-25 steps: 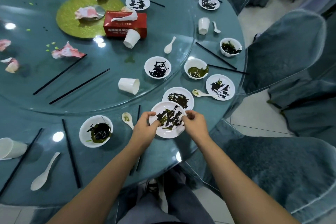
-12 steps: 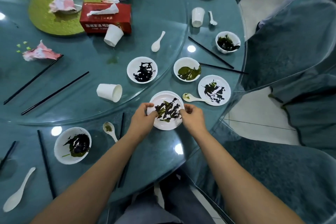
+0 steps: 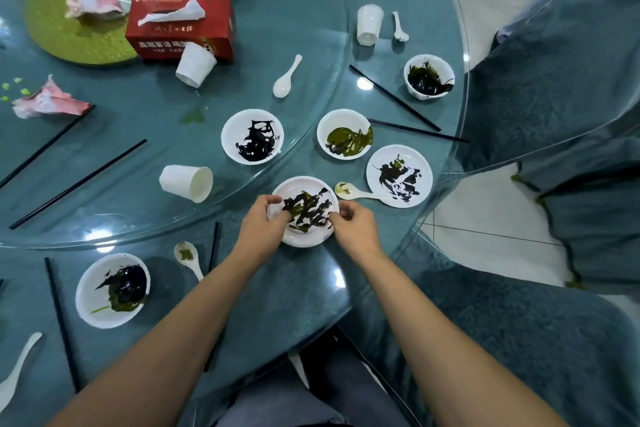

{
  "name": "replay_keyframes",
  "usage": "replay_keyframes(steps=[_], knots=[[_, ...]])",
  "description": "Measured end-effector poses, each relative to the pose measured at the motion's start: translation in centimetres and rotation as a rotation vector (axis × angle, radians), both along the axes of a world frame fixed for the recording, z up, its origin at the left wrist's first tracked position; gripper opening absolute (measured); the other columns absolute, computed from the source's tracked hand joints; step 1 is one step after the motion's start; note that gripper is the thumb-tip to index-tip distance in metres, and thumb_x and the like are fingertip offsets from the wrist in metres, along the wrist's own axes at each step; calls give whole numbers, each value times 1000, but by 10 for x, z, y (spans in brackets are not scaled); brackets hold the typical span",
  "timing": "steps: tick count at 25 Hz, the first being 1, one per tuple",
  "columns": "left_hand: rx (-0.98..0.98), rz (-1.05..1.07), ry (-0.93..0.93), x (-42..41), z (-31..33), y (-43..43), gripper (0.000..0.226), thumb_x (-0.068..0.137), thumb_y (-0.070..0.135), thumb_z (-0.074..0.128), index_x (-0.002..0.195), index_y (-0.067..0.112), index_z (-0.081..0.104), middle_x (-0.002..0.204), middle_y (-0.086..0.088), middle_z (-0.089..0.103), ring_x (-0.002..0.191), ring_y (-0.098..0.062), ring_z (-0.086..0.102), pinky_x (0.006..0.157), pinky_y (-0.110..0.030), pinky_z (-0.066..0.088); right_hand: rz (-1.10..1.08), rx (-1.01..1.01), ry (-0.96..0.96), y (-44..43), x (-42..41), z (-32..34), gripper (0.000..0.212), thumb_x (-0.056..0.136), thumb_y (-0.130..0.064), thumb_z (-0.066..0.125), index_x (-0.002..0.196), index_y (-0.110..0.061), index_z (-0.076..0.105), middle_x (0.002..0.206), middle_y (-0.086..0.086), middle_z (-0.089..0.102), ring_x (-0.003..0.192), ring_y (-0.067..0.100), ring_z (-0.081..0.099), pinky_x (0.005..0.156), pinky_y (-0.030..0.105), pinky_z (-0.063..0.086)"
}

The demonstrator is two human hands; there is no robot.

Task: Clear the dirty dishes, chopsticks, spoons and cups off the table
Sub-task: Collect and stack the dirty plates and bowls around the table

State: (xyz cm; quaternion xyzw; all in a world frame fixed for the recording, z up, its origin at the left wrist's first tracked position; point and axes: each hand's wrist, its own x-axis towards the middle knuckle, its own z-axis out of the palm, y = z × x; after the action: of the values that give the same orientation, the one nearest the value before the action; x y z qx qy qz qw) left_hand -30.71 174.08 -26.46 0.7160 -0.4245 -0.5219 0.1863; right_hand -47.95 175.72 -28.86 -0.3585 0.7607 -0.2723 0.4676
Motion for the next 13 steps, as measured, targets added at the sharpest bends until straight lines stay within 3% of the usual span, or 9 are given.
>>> replay_keyframes(steps=[4,7,13], knots=[[0,11,-6,-5,-4,-1,28,94,21,61,122,27,58,115,0,65,96,-12,61,69,-23,43,11,18,-28,1,-2,-2,26,89,-19,65,114,-19,70,96,-8,73,94,12,69,91,34,55],[-2,17,14,-6,-3,-1,28,94,20,61,121,27,58,116,0,65,100,-13,62,72,-23,43,12,13,-36,1,-5,1,19,89,-17,66,106,-25,68,94,-8,72,93,13,69,91,34,55],[-43,-8,51,1,5,14,28,92,24,61,118,31,59,118,0,65,111,-19,62,97,-42,51,-16,-11,-37,17,-6,13,16,90,-18,65,102,-28,67,91,-14,71,90,7,67,90,30,54]])
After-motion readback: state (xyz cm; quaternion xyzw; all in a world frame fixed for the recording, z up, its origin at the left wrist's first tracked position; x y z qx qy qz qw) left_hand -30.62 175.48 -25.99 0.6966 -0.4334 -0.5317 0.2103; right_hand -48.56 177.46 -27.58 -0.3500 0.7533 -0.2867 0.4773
